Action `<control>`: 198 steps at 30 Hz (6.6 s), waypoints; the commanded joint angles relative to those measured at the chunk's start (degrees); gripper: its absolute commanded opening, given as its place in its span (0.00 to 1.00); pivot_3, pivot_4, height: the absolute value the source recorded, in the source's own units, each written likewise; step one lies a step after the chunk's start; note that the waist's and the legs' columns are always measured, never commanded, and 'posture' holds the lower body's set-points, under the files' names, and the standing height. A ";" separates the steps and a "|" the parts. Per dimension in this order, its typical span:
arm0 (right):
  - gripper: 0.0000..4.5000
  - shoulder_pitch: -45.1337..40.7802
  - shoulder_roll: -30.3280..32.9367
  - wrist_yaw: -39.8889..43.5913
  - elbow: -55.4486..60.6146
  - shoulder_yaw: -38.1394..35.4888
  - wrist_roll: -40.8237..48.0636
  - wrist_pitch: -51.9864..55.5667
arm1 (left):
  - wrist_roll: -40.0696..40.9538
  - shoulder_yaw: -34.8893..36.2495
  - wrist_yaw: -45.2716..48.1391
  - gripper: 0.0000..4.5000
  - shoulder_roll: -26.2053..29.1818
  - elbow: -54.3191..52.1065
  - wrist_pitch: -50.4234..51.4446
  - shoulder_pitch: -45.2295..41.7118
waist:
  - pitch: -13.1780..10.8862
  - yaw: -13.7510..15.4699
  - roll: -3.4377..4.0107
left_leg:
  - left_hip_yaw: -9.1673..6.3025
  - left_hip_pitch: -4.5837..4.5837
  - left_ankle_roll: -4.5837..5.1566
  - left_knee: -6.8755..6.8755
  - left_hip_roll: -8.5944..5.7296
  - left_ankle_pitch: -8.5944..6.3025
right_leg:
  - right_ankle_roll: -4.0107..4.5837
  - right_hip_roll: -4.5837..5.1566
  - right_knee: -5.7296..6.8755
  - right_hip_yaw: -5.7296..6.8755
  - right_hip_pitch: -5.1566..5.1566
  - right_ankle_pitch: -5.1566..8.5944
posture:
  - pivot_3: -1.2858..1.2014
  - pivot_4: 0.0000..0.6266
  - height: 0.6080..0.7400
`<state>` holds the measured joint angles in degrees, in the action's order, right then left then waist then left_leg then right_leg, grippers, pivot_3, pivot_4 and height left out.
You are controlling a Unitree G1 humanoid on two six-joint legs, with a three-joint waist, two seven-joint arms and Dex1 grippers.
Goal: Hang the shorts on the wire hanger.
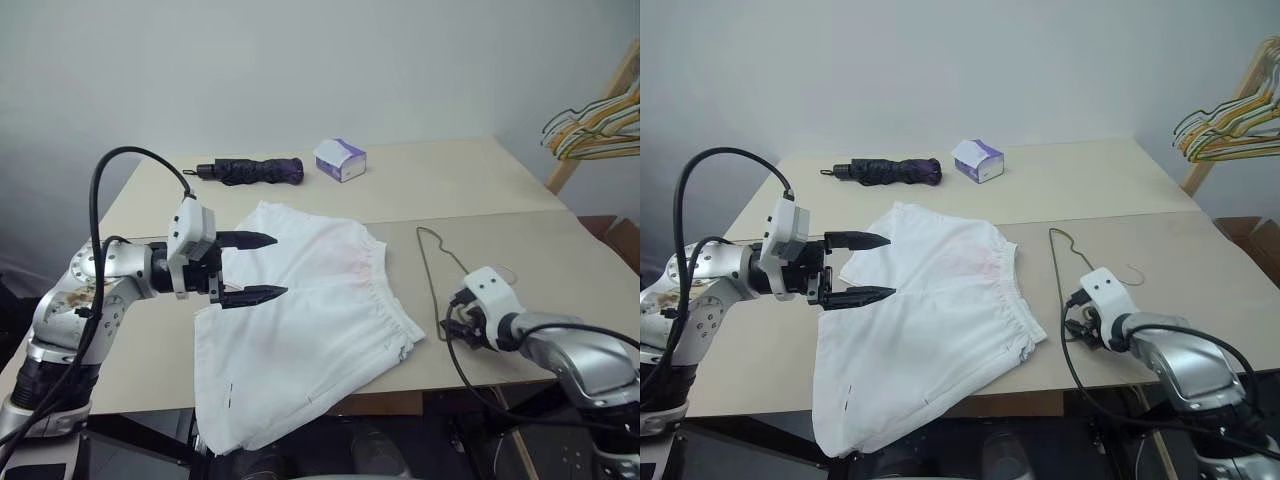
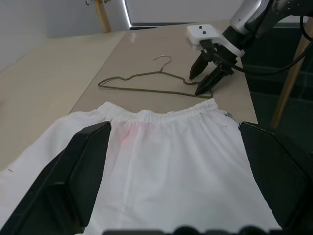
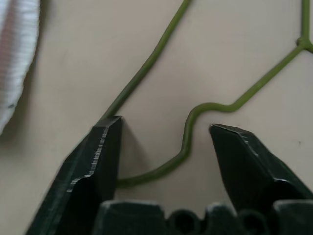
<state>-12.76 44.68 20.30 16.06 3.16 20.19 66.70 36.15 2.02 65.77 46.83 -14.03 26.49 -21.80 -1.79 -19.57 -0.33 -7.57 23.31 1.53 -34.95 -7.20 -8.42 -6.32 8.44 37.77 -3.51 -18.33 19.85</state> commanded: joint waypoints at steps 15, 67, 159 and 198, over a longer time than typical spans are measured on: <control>0.01 -4.79 4.43 -2.79 -7.34 3.37 -18.31 -26.08 | -1.88 2.11 -3.50 1.00 -1.84 0.25 -1.60 -2.73 | 0.01 0.21 -0.02 | -0.01 0.02 0.00 0.01 -0.01 0.00 | -0.17 -0.01 -0.14 0.00 0.02 -0.03 | 0.38 0.00 1.00; 0.00 -33.71 13.08 -29.11 -39.65 14.80 -72.15 -118.66 | -21.32 -15.05 4.93 0.00 -10.03 27.10 0.49 -23.72 | -0.05 -6.66 0.03 | 0.01 -0.42 0.48 -0.02 -0.17 0.36 | -0.24 -0.11 0.10 -0.06 0.37 -0.07 | 0.35 0.00 1.00; 0.00 -6.44 7.90 43.72 -25.23 -5.40 9.97 9.61 | -6.52 4.29 1.82 1.00 -4.69 5.09 -6.75 -1.32 | 0.10 -2.93 -0.01 | 0.06 0.01 0.21 -0.33 -0.01 -0.06 | -0.15 0.03 -0.04 0.13 0.15 -0.32 | 0.39 0.00 1.00; 0.00 -38.18 -1.77 64.35 -64.88 25.31 -9.42 -11.54 | -6.92 4.97 -2.07 1.00 -3.70 0.46 -7.61 2.75 | 0.10 1.49 0.01 | 0.00 0.04 0.18 -0.27 -0.04 -0.08 | 0.03 -0.01 -0.19 0.15 0.11 -0.50 | 0.44 0.00 1.00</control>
<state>-49.43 43.15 82.78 -47.30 28.56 12.16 57.18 29.19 5.67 64.33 42.58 -12.18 19.80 -18.18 -1.69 -18.08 -0.32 -7.58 23.36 1.70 -35.22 -7.26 -8.51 -6.29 8.43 37.57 -3.35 -18.21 19.35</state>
